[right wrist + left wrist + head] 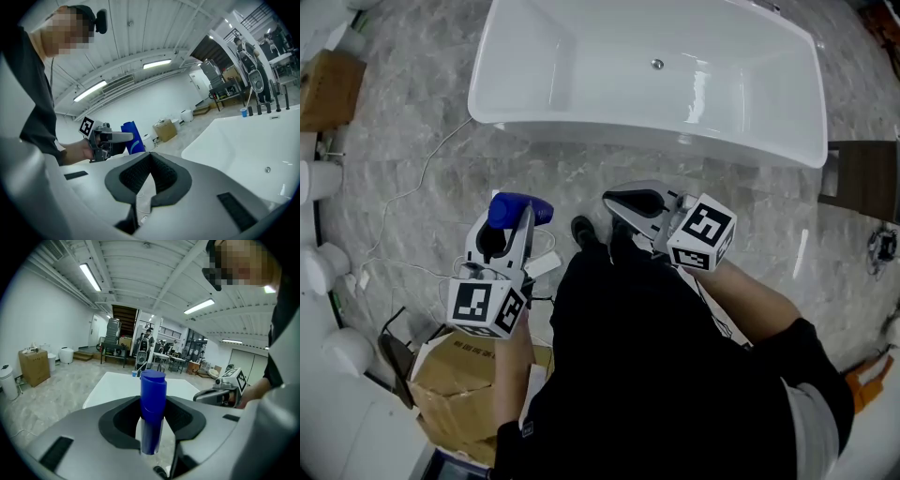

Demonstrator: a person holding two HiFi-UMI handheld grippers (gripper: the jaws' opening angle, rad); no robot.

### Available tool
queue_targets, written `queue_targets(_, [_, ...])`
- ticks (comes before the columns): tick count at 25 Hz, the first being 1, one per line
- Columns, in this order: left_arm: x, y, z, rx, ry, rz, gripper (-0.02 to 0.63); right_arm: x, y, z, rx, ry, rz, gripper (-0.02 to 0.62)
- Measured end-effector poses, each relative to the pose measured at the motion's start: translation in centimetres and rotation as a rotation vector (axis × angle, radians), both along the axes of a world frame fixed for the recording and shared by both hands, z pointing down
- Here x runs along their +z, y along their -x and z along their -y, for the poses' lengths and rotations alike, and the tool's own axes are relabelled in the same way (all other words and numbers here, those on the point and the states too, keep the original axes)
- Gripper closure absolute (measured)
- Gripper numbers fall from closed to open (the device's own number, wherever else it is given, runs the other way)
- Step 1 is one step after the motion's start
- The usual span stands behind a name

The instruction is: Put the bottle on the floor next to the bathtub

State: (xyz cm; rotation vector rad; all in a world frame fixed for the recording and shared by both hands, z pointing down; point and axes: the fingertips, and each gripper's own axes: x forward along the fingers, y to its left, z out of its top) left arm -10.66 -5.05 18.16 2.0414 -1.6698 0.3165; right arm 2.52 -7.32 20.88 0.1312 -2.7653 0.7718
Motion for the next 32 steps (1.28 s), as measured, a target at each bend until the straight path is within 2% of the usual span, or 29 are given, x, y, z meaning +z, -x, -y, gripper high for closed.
queue_targets(4, [2.8, 1.0, 1.3, 0.005, 0.020, 0.008, 0.443, 2.2, 1.5, 1.6, 0.015, 0.025, -0.023, 0.568])
queue_targets(8, [6.1, 3.3, 2.6, -0.022, 0.032, 0.001, 0.443, 5.2, 3.6, 2.5, -0.033, 0.013, -0.071, 0.568])
queue_targets(17, [16.2, 6.3, 4.8, 0.018, 0.112, 0.010, 0.443, 14.2, 6.7, 6.1, -0.048, 0.011, -0.130, 0.568])
queue_targets(25, [24.1, 7.2, 5.8, 0.049, 0.172, -0.019, 0.443, 21.1, 9.1, 7.0, -0.047, 0.044, -0.149, 0.568])
queue_targets(32, [31.7, 6.5, 7.1, 0.126, 0.187, 0.035, 0.443, 28.1, 9.8, 7.0, -0.035, 0.061, -0.157, 0.568])
